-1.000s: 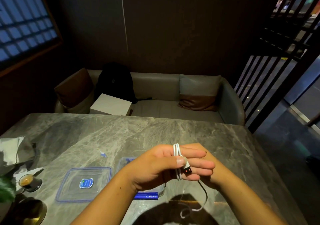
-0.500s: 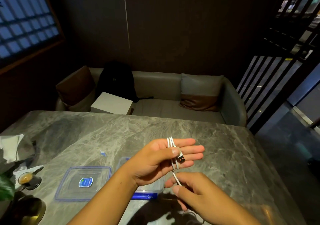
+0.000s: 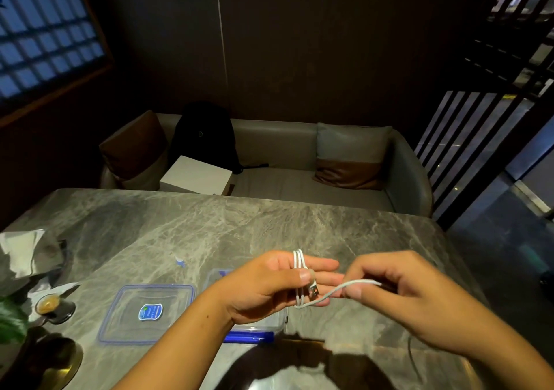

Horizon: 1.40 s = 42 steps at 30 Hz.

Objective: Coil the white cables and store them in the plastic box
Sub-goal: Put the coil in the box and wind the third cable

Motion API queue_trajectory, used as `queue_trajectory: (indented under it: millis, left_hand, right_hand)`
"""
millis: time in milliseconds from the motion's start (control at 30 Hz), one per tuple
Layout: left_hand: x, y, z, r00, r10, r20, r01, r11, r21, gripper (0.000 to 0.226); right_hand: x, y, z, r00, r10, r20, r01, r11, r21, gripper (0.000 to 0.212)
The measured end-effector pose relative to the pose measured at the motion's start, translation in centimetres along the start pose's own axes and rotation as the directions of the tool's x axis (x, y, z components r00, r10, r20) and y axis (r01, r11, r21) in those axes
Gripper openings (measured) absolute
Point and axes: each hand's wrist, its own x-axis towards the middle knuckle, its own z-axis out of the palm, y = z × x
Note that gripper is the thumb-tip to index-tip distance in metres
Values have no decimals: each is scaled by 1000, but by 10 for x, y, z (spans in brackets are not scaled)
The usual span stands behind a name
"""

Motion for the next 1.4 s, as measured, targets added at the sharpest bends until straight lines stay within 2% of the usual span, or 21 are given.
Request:
queue_trajectory:
  millis: [133, 233, 467, 600, 833, 1167, 1300, 1400]
  left_hand:
    - [3, 0, 4, 998, -7, 67, 5, 1000, 22, 42]
    - [5, 1, 9, 993, -19, 112, 16, 1000, 20, 45]
    - [9, -1, 19, 987, -52, 153, 40, 996, 80, 50]
    - [13, -4, 25, 988, -31, 150, 24, 999, 48, 53]
    - [9, 1, 21, 986, -13, 166, -8, 991, 131, 44]
    - [3, 4, 22, 970, 47, 239, -68, 995, 79, 43]
    - [2, 7, 19, 971, 78, 226, -95, 993, 66, 43]
    - [3, 7, 16, 975, 70, 212, -82, 995, 51, 42]
  right_hand:
    - [8, 1, -17, 992, -73, -102, 64, 994, -90, 14]
    - [16, 6, -23, 981, -96, -167, 82, 992, -92, 13]
    - [38, 10, -12, 972, -135, -192, 131, 991, -37, 7]
    - [49, 10, -8, 972, -152, -177, 156, 988, 14, 7]
    - [61, 25, -7, 982, -99, -163, 128, 975, 182, 9]
    - [74, 36, 12, 992, -47, -117, 80, 952, 295, 12]
    - [72, 44, 24, 985, -48, -165, 97, 949, 299, 18]
    - [69, 49, 33, 984, 13, -178, 35, 964, 262, 26]
